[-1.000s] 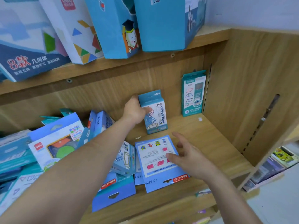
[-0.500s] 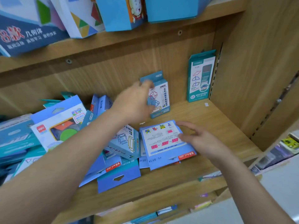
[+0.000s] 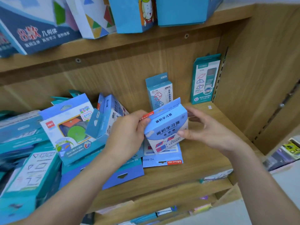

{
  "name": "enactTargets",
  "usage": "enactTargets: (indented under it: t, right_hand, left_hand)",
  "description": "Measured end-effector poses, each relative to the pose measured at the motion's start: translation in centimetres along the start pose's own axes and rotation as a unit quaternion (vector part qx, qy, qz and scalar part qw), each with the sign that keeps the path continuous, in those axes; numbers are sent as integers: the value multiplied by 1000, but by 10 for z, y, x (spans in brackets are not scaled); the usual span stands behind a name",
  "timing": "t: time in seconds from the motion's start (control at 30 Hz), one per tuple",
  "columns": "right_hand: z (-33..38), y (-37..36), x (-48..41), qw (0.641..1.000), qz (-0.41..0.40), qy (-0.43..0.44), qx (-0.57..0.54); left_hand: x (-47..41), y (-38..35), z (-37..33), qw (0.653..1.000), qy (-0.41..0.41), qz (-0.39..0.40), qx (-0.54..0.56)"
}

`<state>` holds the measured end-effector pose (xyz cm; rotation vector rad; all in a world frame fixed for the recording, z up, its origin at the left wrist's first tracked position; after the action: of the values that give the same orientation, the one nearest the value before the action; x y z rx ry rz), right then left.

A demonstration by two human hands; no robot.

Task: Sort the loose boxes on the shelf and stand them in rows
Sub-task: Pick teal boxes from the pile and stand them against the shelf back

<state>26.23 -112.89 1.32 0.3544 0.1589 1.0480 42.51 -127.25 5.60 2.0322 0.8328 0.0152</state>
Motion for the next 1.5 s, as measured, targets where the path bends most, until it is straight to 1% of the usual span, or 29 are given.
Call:
enactTargets:
  t: [0.07,0.1,0.13,0.17,0.2,0.23,0.27,0.33,0.37,0.43,0.5,0.57,0.67,0.73,0.8,0.9,1.0,1.07,1.13,1.2,1.23,1.37,1.43,1.5]
  right_hand:
    - [2,-7,-4,999,-14,33,-32]
    - [2,-10,-6,997,-34,43,-53]
    - [2,-11,-6,995,-63,52,-63]
    - [1,-12,-6,991,-94,58,-76]
    - [0,-11,-5,985,-125,62,-103]
    - [-1,-10,-4,975,-161,62,-142]
    - [-1,-7,-4,962,-196,61,-182]
    - [6,-5,-9,944,-242,68,-216]
    - [12,-7,-14,942,-250,72,-210]
    - [27,-17,-26,945,-262,83,-176]
    - [38,-32,-38,947,-291,87,-106]
    - [44,-49,-46,945,-316,84,-32]
    - [49,-64,-55,935,-341,83,54]
    - [52,-69,-65,936,-336,76,68]
    - [55,-75,-78,945,-315,62,67]
    - [60,-86,-92,956,-280,36,76]
    - [59,-103,-99,962,-245,29,112]
    - [55,-112,-103,964,-207,35,165]
    - [49,-117,-109,968,-136,28,210]
    - [42,-122,-109,964,-67,8,256]
    - [38,-125,-108,960,-59,6,274]
    - [29,-130,-98,950,-102,0,296]
    - [29,-124,-87,956,-111,-24,272]
    - [33,-113,-70,969,-124,-42,209]
  left_hand:
    - [0,4,-7,1000,-16,9,-14]
    - [2,10,-7,998,-45,-7,-41]
    - [5,19,-6,990,-91,-41,-96]
    - [11,30,-3,975,-124,-79,-165]
    - [18,43,4,960,-120,-112,-225]
    - [26,57,11,950,-78,-134,-271]
    - [33,68,19,943,-13,-135,-305]
    - [46,78,27,934,111,-103,-325]
    - [50,76,29,932,138,-87,-324]
    - [54,62,28,931,142,-70,-330]
    - [52,53,24,931,158,-61,-324]
    - [49,49,26,935,172,-82,-300]
    - [48,42,30,951,185,-126,-215]
    - [49,38,28,959,186,-159,-144]
    - [53,37,28,961,194,-189,-60]
    - [66,39,26,951,198,-230,64]
    - [82,43,28,936,183,-269,135]
    - [89,45,32,932,171,-283,146]
    - [92,48,38,939,144,-286,127]
    - [93,51,43,943,118,-287,118]
    - [93,53,44,945,104,-287,120]
    - [92,56,44,950,47,-284,120]
    - [91,59,41,952,15,-283,115]
    - [89,63,36,953,-10,-281,116]
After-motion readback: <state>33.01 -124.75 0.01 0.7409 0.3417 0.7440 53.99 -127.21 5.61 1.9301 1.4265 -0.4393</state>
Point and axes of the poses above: each hand's wrist, its own x-axis away from the middle knuckle, its own y-axis out of the back of the hand, z = x × y, the point moved 2 cm from there along -x, towards the middle knuckle, and after that the axes turned 7 degrees about x, right-handed, at the moved point
